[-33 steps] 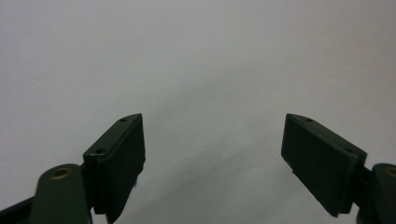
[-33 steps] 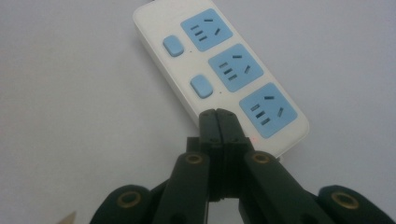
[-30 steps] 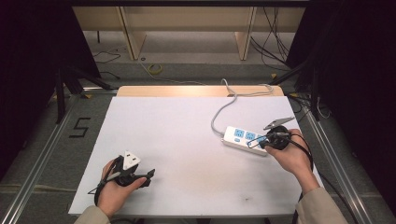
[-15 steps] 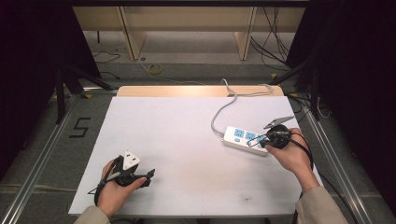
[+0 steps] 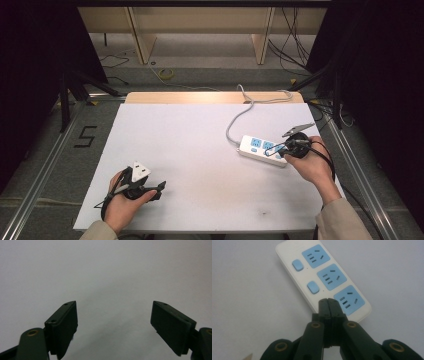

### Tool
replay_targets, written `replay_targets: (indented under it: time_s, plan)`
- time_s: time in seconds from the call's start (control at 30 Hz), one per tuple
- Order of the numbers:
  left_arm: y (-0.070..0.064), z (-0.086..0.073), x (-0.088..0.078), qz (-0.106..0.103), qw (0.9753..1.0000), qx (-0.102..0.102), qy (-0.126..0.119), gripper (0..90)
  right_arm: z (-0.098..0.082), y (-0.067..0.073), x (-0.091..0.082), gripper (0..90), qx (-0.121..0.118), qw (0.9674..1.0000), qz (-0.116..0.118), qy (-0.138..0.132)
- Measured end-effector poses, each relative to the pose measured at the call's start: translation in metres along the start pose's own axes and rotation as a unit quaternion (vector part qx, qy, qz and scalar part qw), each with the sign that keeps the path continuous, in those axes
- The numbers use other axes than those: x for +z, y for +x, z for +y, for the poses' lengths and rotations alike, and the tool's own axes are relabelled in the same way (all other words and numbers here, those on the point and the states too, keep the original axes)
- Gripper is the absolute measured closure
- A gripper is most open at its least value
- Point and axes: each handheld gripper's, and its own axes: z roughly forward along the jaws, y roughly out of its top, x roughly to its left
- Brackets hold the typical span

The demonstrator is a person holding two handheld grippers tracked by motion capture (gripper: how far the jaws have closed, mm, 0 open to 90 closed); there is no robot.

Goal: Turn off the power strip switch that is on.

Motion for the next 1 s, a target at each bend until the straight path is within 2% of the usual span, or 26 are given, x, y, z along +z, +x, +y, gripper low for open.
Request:
replay_targets:
  time_s: [1.0]
  plan:
    - [-0.0001, 0.0001, 0.0002, 0.0, 1.0, -0.001, -0.001, 21.5, 0.0055, -0.0047, 0.007, 90.0, 0.005, 0.9999, -0.004, 0.015]
